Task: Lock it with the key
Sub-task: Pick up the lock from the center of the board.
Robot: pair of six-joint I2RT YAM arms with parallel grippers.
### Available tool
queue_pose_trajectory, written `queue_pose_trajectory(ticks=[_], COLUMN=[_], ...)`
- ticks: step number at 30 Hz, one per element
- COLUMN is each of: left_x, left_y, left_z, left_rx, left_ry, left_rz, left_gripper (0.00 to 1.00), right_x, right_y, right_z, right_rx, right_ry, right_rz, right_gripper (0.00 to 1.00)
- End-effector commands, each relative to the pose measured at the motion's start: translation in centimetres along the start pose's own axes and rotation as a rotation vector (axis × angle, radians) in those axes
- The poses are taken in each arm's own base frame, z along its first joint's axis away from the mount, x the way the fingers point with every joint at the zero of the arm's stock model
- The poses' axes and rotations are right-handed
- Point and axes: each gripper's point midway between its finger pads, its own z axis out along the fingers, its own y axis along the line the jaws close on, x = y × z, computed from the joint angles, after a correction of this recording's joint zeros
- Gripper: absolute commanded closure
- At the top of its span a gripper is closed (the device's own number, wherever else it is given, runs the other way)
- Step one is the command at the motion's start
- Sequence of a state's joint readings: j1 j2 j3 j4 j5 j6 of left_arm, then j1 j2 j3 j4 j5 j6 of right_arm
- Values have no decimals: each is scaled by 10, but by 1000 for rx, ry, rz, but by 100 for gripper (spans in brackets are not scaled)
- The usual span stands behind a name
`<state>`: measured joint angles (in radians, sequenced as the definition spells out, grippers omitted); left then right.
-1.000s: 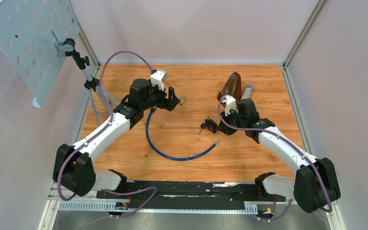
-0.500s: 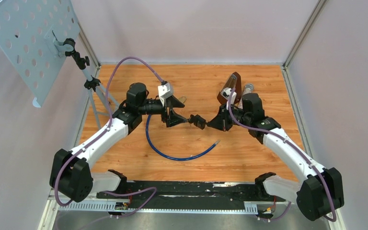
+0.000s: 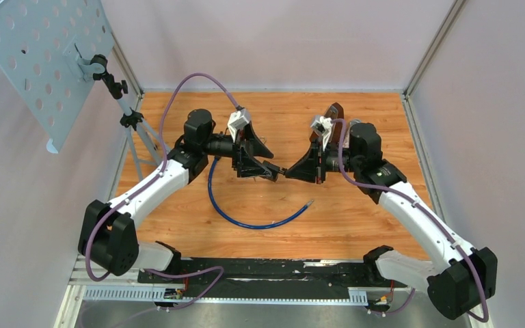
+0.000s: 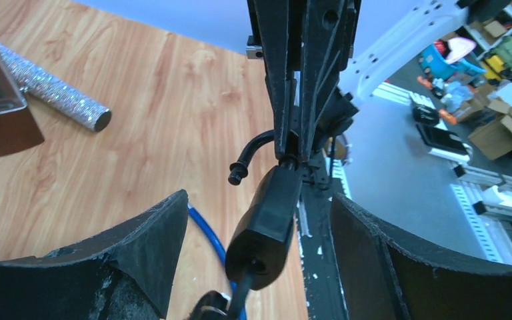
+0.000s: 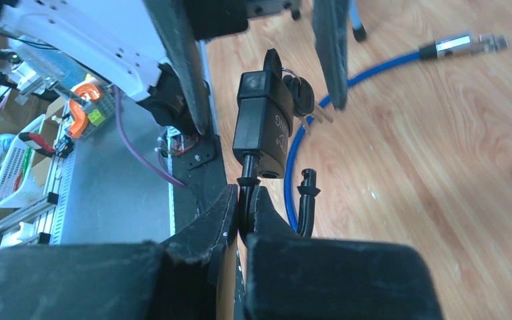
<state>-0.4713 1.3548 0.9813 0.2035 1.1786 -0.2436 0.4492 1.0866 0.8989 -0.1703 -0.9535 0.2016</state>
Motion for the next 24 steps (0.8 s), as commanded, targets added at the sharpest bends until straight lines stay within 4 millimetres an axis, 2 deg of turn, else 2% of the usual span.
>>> queue_pose_trajectory(ticks=[1,7,17,19,20,21,22,23,24], left_x=[-30,-23,-29,-32,-33,-35,-36,-37,-37], left_y=[-33,-39,-50,-51,-52,-53,-52,-52,-52], left_z=[0,-2,-5,-5,-5,-5,-5,-5,-5], left_rx=[126,144,177,179,182,185,184,185,182], left_ry=[-47,-19,-13,-14,-13,-13,-13,-8,-7], left_rz=[-1,8,5,6,7,10,17,10,21], left_gripper=[16,18,42,51,60,65,78,84,96], right_x=[-66,-74,-82,-86,-88,-89,-90,-92,-93], right_y=[50,59,61,60,60,61,61,61,61], right_z=[-7,-4,1,3,4,4,5,5,5], right_rx=[-145,-188,-201,-204,-207,-212,-214,-214,-213], right_ry=[-126,-120,-116,-113,-110,-108,-107,-108,-109], right_rz=[-229,-249,-223,-196,-183,-172,-164,-160,-157], right_gripper=[100,100,100,100,100,100,100,100,100])
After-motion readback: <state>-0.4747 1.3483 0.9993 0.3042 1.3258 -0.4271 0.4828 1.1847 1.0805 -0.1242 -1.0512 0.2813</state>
